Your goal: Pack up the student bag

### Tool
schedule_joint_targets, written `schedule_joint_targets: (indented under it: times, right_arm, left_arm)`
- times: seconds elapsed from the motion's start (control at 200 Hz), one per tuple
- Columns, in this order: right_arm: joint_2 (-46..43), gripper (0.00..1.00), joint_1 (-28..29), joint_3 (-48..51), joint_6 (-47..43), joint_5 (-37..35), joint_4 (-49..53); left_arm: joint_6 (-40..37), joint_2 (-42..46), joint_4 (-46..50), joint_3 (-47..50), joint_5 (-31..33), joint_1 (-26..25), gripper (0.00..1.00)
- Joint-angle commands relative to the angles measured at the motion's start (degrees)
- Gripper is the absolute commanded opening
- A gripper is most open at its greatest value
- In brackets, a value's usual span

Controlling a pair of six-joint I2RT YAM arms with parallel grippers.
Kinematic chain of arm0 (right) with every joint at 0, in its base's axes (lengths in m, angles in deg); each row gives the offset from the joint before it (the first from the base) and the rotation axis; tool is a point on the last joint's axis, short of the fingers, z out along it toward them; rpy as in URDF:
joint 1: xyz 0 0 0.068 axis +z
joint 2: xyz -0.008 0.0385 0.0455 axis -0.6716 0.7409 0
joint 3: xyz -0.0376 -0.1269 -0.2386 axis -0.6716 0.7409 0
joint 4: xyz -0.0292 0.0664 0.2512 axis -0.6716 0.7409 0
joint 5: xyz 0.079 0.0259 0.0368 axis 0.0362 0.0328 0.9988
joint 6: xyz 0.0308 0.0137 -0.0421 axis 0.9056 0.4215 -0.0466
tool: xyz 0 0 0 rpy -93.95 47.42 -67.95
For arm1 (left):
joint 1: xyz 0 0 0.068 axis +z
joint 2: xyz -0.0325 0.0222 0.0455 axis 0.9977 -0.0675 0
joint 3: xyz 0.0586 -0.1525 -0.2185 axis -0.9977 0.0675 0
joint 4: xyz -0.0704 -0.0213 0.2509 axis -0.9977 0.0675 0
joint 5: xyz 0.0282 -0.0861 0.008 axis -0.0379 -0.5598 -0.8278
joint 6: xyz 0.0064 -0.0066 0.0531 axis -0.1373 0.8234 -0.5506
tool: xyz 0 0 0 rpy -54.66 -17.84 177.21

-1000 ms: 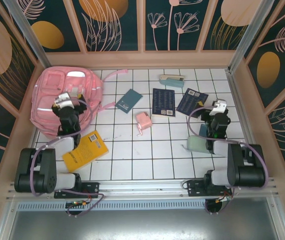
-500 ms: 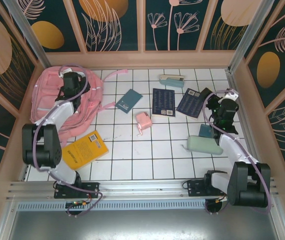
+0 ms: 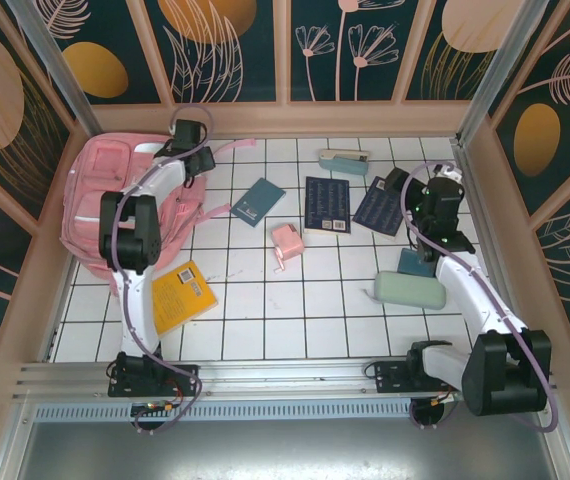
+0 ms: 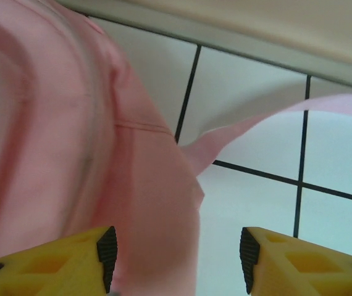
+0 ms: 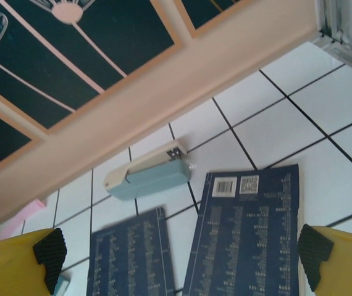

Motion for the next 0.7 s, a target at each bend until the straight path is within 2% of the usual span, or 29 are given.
schedule_joint_targets:
  times: [0.0, 0.2, 0.255, 0.52, 0.695]
  right_arm:
    - [-1.87, 0.99, 1.51, -1.89, -0.27, -2.46, 2.94]
    - [-1.69, 0.99, 3.42, -3.64, 0.15, -2.77, 4.38]
    - [-1.45, 0.99, 4.02, -4.27, -0.07, -3.02, 4.65]
    - [1.05, 0.99, 5.81, -6.15, 1.01, -1.96, 4.01]
    - [3.52, 0.99, 7.58, -7.22, 1.09, -2.08, 3.28]
  left_arm:
    - [-0.46, -6.28, 10.92, -6.62, 3.23, -0.13, 0.57]
    - [-1.21, -11.41, 13.75, -12.53, 4.77, -1.95, 0.19]
    - [-1.30, -11.53, 13.80, -12.54, 5.05, -2.31, 0.00]
    - [-3.85, -5.09, 9.34, -6.36, 4.22, -7.28, 0.00]
    - [-4.79, 0.22, 6.89, -1.99, 1.27, -10.75, 0.00]
